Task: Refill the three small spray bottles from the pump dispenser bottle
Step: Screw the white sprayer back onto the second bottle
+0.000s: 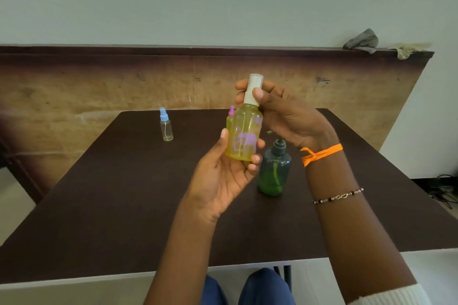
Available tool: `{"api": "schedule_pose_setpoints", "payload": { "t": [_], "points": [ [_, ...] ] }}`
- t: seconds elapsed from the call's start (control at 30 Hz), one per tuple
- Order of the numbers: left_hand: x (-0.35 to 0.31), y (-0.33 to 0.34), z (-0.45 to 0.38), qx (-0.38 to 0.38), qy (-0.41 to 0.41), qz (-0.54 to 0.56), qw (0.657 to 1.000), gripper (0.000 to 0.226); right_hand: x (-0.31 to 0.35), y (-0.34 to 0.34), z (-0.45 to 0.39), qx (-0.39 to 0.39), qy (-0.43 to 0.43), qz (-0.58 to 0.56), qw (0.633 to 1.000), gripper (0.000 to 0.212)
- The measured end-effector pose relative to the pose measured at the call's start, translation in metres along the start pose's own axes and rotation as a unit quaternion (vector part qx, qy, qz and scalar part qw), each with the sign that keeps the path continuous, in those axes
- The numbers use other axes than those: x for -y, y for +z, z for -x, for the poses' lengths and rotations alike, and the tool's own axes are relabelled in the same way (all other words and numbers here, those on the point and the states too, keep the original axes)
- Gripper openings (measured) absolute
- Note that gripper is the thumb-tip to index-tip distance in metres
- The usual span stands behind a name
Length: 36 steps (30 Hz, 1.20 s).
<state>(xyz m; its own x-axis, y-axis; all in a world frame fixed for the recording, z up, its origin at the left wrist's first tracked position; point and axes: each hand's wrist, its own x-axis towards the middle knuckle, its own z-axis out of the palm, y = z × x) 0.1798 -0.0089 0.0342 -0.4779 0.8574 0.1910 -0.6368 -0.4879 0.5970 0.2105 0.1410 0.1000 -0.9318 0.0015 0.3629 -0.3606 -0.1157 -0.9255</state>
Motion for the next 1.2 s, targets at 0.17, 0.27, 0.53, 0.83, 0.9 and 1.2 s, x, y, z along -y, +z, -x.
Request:
{"api": "schedule_pose_setpoints", "payload": {
  "t": [0.17,0.27,0.53,0.83,0.9,1.2],
  "points": [
    [0.002,-0.002,-0.002,0.045,-0.012,0.009,0.999,0.049,-0.018,-0.001,-0.006,0.032,0.028,-0.07,0.997,0.031],
    [0.003,-0.002,-0.002,-0.101,0.077,-0.248,0.96,0.025,-0.02,-0.004,-0.003,-0.035,0.034,0.002,0.999,0.027],
    [0.013,0.0,-0.01,-0.198,0.218,-0.44,0.848,0.019,-0.013,0.023,0.003,-0.151,0.009,0.115,0.982,0.016],
    [-0.001,0.0,-0.009,0.142,-0.077,0.045,0.986,0.044,-0.023,0.012,-0.005,0.08,-0.017,-0.141,0.987,0.027],
    [-0.002,-0.004,-0.01,0.09,-0.052,-0.031,0.994,0.044,-0.023,0.012,-0.004,0.069,0.012,-0.131,0.989,0.033],
    [-0.011,-0.003,-0.015,-0.089,0.013,-0.324,0.942,0.005,-0.033,0.004,-0.002,-0.054,0.004,-0.039,0.998,0.04]
  ]
}}
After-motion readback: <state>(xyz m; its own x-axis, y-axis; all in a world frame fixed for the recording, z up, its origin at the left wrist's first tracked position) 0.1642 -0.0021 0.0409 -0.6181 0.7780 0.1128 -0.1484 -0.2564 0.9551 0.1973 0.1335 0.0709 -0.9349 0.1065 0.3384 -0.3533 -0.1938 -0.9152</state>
